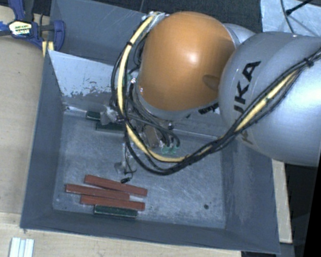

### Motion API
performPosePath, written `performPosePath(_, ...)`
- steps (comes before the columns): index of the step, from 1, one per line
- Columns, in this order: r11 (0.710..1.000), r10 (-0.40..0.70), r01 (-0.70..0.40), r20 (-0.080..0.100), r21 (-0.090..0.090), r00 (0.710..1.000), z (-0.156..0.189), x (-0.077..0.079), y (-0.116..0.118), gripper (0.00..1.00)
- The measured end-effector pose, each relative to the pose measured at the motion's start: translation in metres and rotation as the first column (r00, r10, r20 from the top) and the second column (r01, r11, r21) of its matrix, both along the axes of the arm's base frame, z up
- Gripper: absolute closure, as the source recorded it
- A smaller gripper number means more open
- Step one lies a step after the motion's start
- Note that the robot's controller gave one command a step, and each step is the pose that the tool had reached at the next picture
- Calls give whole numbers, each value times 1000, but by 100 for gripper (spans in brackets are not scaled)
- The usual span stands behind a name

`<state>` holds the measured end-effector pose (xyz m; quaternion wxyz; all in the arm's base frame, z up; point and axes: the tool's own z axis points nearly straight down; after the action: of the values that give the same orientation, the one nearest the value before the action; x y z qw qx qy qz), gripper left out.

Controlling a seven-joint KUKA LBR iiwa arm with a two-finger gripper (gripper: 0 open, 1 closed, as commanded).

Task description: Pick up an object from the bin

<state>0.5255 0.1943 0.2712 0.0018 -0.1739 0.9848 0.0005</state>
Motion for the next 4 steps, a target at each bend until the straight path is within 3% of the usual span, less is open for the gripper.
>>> performPosePath(1,999,36,-36,-5,-1,999,-157,-16,-8,0)
performPosePath(2,1000,21,-21,-6,-1,1000,-199,-26,-22,0)
performPosePath(3,1000,19,-19,1,1,1000,-194,-24,-21,100)
performPosePath(4,986,169,-169,9,1,986,-66,-1,-1,100)
